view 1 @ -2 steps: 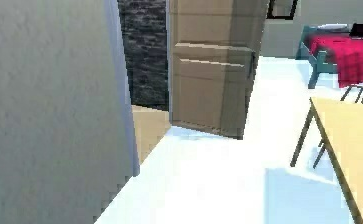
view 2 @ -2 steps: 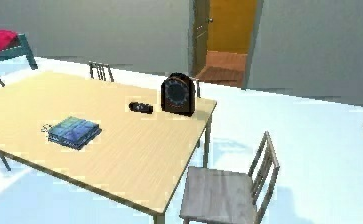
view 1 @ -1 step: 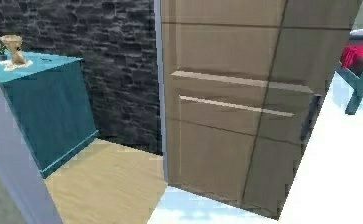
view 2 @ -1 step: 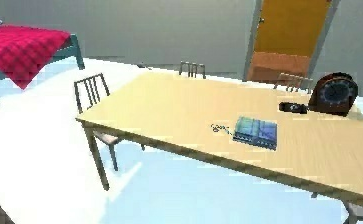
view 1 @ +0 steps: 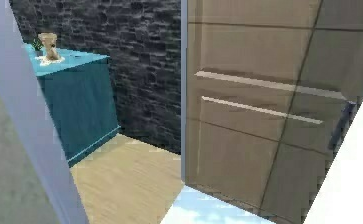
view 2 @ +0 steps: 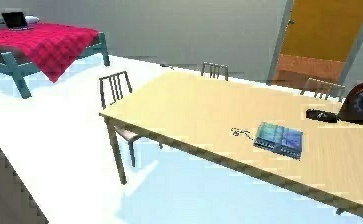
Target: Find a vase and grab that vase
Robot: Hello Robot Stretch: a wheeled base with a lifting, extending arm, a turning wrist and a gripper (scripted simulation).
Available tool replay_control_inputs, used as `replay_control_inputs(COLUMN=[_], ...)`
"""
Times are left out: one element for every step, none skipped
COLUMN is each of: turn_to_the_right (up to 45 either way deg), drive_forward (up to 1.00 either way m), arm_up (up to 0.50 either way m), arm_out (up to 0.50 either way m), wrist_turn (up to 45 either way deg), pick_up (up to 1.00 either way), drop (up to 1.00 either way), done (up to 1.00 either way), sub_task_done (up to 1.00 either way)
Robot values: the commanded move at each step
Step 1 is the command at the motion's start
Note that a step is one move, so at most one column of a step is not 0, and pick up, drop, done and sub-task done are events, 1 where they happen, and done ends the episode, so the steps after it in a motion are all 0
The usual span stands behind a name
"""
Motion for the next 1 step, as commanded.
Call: replay_control_inputs(turn_to_the_right=[0.0], drive_forward=[0.3], arm_up=[0.0], arm_out=[0.0], wrist_turn=[0.0], pick_up=[0.0], drop=[0.0], done=[0.0], sub_task_done=[0.0])
